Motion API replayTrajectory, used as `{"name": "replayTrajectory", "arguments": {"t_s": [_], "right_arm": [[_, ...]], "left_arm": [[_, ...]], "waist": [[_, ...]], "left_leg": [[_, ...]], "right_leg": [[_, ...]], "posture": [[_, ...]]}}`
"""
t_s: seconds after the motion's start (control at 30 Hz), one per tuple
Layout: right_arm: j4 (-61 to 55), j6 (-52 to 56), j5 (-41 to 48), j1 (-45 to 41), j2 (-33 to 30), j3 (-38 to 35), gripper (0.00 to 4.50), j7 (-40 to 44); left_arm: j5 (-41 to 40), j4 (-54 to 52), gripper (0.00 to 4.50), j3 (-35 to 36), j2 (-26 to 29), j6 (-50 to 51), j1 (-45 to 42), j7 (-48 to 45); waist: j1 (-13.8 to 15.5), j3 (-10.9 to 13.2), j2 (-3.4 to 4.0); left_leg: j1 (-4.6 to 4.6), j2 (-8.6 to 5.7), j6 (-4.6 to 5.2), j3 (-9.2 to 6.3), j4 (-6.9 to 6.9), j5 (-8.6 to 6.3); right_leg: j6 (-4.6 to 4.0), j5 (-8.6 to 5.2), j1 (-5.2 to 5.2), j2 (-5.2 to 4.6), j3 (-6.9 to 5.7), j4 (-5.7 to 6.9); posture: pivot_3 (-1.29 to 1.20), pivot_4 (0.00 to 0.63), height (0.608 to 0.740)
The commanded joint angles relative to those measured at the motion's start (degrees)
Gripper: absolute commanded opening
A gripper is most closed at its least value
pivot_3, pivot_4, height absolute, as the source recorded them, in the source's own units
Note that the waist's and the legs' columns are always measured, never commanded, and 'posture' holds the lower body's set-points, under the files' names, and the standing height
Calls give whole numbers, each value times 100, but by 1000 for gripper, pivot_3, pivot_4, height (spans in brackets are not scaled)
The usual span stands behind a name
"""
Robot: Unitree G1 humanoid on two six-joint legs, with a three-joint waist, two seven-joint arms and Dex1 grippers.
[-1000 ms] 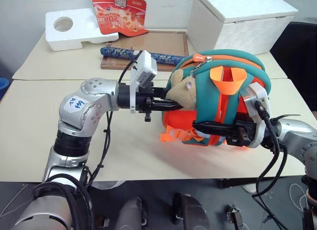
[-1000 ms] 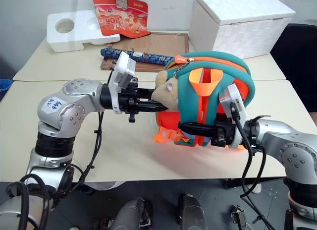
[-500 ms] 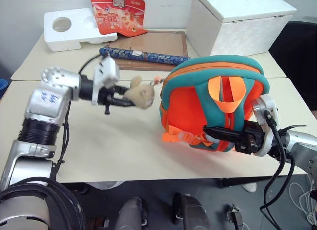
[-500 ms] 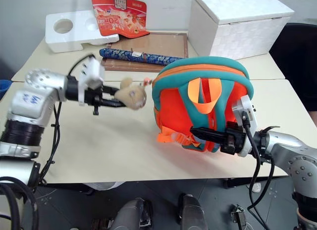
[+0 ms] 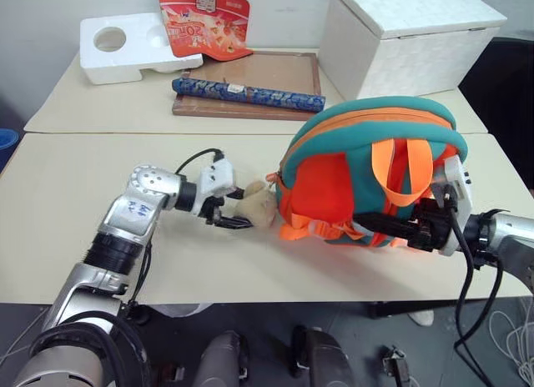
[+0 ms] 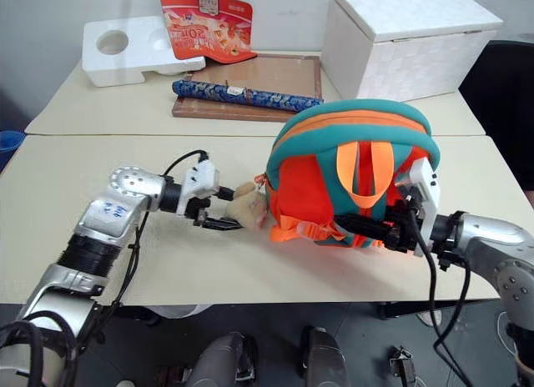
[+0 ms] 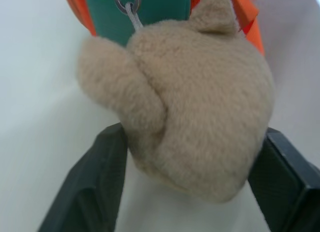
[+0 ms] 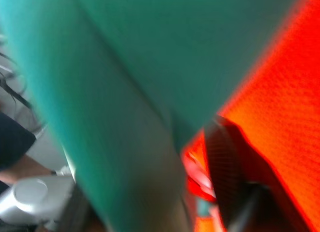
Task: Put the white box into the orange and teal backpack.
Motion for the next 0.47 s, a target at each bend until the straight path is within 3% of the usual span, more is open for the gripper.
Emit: {"name": "replayTrajectory", "arguments": {"t_s": [0.03,0.17,0.33,0.47], "right_arm": [[408,-39,-57,319,-729,-991,3175,910],[1498,227,-169,798,-1565,-2084,4466,2093],[2429,2,-589,863,-1924,-2558,4466,2571],[2450,-91,-593,477,-1540,-2285,4466,2168]], "left_arm": [[-878,-591,4498,964,595,906,245,-266],[-1682,-786,4500,2001,1331,1856,404,-321],[-2232,-832,4500,3038,1851,2450,411,47],[-2016,-1294,4500,3067,1680,2107,898,529]], "waist": [[0,0,0],[-6,1,0],[-3,0,0],[-14,-1,2]], "left_leg": [[2,0,0,0,0,0],[8,1,1,-1,0,0],[18,2,-1,-9,1,-2],[22,5,-12,-9,-1,-8]], "right_leg": [[0,0,2,0,0,0],[0,0,9,1,-3,-4],[0,0,26,-3,2,-12],[-1,-1,27,-15,12,-13]], "posture": [[0,150,740],[0,150,740],[0,150,740],[0,150,740]]}}
